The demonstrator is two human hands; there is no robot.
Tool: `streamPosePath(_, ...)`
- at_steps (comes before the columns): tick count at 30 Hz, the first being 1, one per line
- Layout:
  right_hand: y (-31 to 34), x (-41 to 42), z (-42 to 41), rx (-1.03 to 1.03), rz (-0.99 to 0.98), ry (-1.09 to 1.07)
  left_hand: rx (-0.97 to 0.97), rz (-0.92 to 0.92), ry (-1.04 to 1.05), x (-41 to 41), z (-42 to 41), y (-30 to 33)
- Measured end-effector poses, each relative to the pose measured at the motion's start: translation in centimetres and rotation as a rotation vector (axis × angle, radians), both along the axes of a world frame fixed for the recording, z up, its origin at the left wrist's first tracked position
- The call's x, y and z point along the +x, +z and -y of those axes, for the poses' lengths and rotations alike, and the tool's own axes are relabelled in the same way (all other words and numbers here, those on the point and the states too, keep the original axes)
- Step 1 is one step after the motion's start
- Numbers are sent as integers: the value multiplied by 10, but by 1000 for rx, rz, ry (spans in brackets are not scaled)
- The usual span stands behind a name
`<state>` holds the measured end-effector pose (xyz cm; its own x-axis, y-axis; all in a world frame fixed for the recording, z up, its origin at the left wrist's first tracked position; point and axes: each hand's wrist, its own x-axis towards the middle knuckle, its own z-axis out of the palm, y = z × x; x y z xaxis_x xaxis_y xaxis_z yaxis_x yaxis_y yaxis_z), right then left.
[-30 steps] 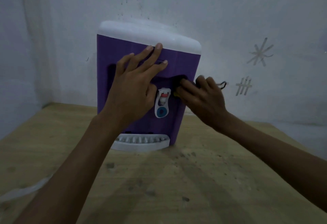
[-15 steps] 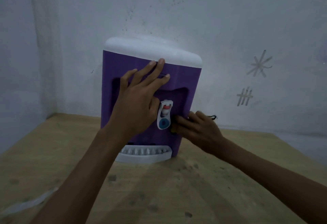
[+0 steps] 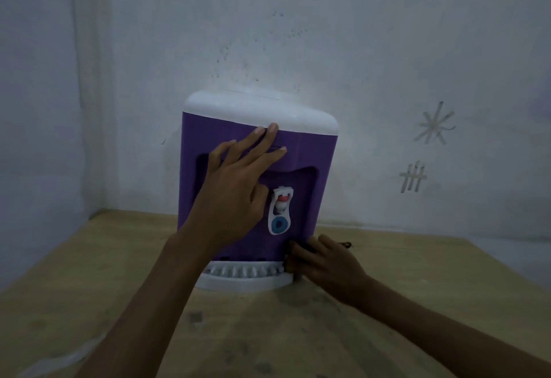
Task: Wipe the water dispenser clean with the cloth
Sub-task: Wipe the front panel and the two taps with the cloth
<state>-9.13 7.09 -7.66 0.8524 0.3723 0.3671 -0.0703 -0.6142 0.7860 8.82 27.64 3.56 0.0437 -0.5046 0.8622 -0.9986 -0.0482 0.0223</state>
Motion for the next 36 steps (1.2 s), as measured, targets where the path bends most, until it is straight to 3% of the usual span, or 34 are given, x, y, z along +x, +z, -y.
streamPosePath(8,120,4,7,-117,239,-36,9,-1,-1,1,-1,0)
streamPosePath(12,94,7,-3,-2,307,-36,-2,2,-1,-1,-3,1)
streamPosePath(16,27,2,-11,78,173,-42,-29,-43,-116,2,-12,8)
streamPosePath(20,-9,1,-20,208,61,-40,-198,-241,-177,18,-34,18)
streamPosePath(25,6,3,-63,386,265,17,-399,-405,-51,49,-61,29)
streamPosePath(29,31,34,-102,379,293,178,-286,-600,28,66,-65,17)
streamPosePath(36,87,129,-140,271,354,324,-80,-1094,-114,88,-78,5)
